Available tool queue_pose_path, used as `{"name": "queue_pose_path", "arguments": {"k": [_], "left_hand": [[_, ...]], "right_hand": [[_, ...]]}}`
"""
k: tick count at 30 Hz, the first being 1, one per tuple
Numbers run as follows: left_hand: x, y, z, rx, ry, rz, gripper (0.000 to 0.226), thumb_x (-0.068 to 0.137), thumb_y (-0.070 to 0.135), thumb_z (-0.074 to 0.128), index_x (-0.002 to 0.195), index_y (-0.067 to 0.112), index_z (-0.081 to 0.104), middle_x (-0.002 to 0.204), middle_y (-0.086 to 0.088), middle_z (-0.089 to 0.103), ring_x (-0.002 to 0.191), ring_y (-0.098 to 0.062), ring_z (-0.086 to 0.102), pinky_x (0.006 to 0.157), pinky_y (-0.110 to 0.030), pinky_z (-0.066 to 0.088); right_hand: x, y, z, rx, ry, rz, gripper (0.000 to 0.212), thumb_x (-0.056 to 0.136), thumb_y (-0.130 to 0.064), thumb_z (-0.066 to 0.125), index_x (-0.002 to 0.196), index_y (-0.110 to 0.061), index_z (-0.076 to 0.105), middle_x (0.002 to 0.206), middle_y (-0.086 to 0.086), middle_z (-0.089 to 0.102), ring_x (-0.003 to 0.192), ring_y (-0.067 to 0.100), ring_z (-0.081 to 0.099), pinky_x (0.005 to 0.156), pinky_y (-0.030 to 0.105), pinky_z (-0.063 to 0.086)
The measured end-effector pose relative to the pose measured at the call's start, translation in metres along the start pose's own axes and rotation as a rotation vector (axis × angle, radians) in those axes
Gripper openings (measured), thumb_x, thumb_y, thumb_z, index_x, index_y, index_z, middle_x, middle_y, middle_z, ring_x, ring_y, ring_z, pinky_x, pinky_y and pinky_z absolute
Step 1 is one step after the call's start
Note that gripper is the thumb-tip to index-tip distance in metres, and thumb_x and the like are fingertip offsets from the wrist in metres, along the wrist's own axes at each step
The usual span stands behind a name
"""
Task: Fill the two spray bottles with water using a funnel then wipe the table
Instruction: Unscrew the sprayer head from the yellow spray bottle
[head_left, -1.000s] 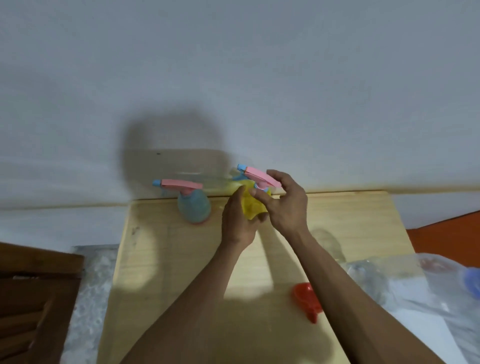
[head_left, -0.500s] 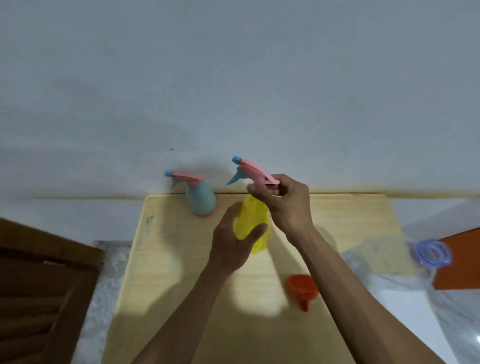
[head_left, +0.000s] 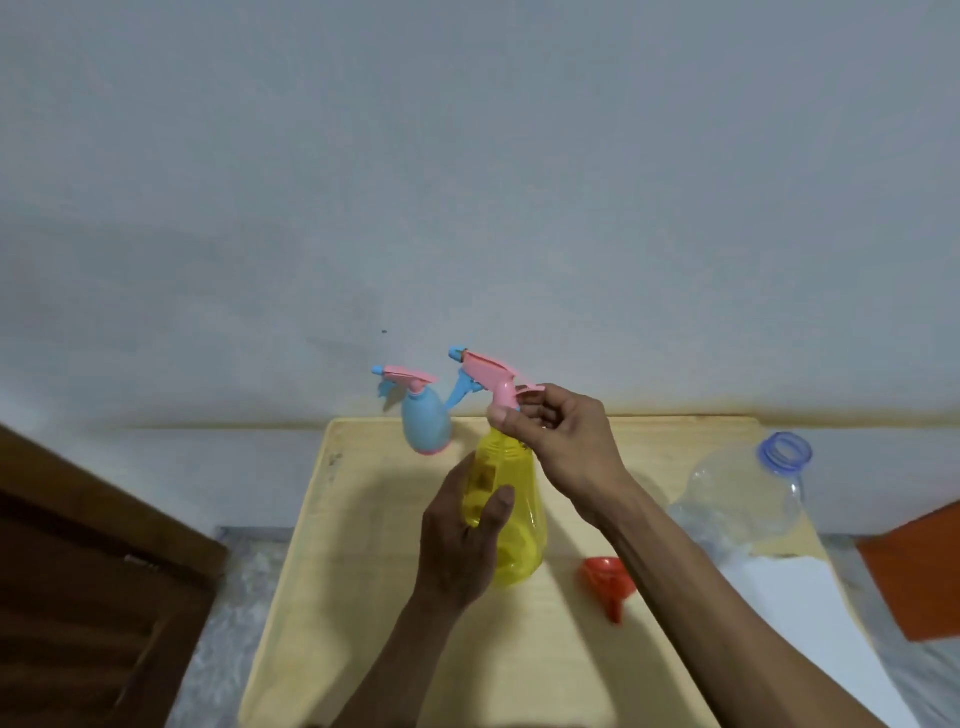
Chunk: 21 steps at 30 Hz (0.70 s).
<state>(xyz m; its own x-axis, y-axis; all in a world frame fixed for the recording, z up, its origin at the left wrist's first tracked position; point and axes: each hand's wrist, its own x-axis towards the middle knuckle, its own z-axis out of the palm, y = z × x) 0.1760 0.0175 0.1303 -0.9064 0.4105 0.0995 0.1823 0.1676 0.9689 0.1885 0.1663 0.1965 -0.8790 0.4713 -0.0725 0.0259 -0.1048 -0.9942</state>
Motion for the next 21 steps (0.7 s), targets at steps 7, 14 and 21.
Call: {"name": "queue_pose_path", "arguments": {"k": [7, 14, 21], "left_hand": [[-0.039, 0.017, -0.027, -0.017, 0.012, 0.023, 0.041, 0.082, 0.057, 0.059, 0.120, 0.041, 0.059, 0.106, 0.018, 0.071, 0.098, -0.003, 0.068, 0.082, -0.016, 0.052], [-0.088, 0.025, -0.052, -0.073, 0.039, 0.016, 0.047, 0.078, 0.056, 0.060, 0.121, 0.038, 0.058, 0.110, 0.022, 0.070, 0.102, -0.001, 0.067, 0.083, -0.018, 0.053], [-0.119, 0.035, -0.058, -0.132, 0.036, 0.012, 0.047, 0.075, 0.053, 0.063, 0.120, 0.039, 0.060, 0.110, 0.022, 0.071, 0.103, 0.002, 0.066, 0.084, -0.014, 0.050]], "right_hand": [[-0.049, -0.002, 0.020, 0.103, -0.028, -0.033, 0.018, 0.082, -0.019, 0.085, 0.096, -0.016, 0.075, 0.080, -0.005, 0.071, 0.076, 0.010, 0.060, 0.076, 0.028, 0.049], [-0.108, 0.001, 0.050, 0.169, 0.088, -0.020, 0.028, 0.089, -0.027, 0.079, 0.111, -0.016, 0.066, 0.088, 0.007, 0.077, 0.088, 0.017, 0.067, 0.096, 0.048, 0.051], [-0.149, -0.002, 0.062, 0.094, 0.239, -0.165, 0.024, 0.084, -0.020, 0.083, 0.104, -0.016, 0.071, 0.093, -0.002, 0.074, 0.082, 0.003, 0.066, 0.077, 0.018, 0.053]]}}
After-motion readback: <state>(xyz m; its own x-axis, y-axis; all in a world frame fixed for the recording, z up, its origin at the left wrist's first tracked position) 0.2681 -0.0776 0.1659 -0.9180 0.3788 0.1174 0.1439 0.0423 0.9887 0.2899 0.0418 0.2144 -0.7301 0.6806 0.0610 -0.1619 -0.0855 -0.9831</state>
